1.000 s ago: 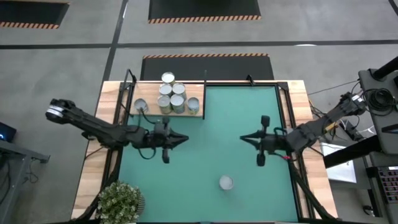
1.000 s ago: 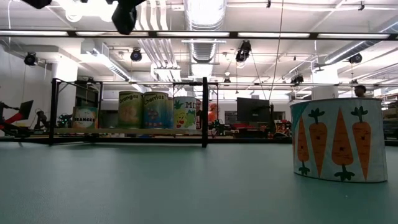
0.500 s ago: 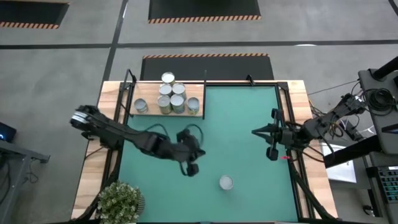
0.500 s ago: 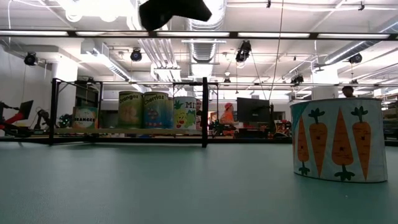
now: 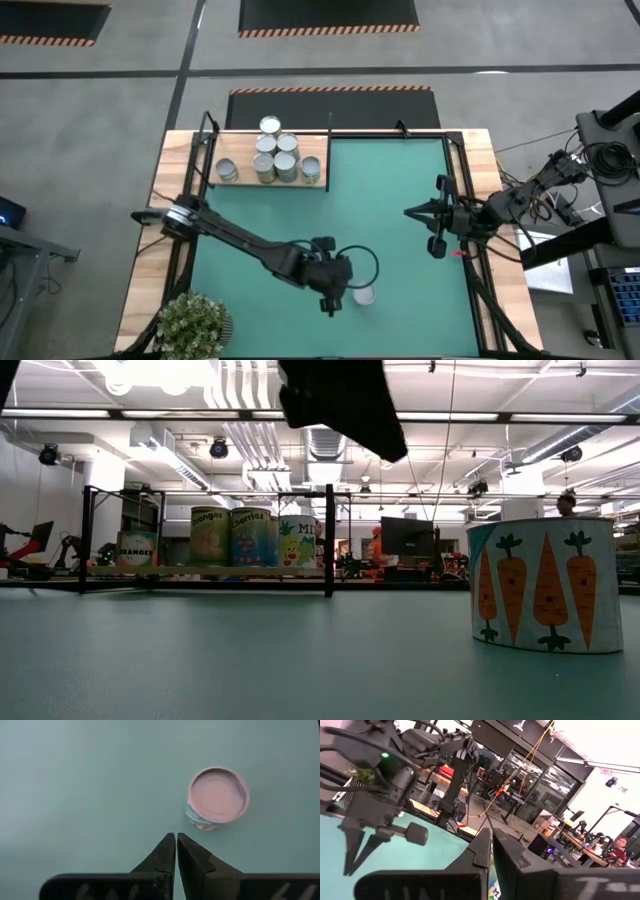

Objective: Pick and place cans onto a shelf
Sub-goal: Put the canned carrots on the shelf

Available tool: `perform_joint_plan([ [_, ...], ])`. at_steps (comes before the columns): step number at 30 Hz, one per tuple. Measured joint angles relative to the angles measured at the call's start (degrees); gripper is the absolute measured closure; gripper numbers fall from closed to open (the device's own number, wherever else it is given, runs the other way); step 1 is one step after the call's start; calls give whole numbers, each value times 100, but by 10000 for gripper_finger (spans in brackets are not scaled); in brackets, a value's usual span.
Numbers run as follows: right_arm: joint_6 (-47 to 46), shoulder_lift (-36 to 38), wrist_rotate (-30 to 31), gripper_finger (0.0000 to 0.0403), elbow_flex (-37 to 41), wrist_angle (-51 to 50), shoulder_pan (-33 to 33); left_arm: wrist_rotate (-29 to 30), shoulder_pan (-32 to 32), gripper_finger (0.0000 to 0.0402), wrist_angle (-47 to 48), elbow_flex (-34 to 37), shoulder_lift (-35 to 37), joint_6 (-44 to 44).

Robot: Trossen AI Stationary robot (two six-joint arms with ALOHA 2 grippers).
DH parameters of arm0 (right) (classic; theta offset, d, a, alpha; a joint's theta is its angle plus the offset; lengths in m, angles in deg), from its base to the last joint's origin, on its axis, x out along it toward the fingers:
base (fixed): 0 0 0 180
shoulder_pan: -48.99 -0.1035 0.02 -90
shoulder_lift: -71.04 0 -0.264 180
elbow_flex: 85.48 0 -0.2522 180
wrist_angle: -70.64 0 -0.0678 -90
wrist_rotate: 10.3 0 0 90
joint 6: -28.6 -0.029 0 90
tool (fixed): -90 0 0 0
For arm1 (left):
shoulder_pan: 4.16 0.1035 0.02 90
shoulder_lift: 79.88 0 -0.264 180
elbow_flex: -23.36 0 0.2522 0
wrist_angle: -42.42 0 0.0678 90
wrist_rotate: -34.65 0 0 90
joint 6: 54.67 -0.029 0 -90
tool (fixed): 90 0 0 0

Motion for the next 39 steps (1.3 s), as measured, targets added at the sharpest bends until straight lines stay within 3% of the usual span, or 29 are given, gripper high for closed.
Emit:
perform_joint_plan([
  [7,0,0,1,394,0,9,0,-136,-9,344,545,-615,-224,72],
  [18,-1,0,1,394,0,9,0,-51,-39,139,528,-627,-224,187],
  [24,-2,0,1,394,0,9,0,26,-44,61,217,-620,-279,-68],
  [33,-3,-7,3,394,0,-30,0,-633,146,49,-914,-605,-805,-772],
  [39,-42,-13,3,394,0,-35,0,-1500,405,52,-1459,-592,-998,-1228],
])
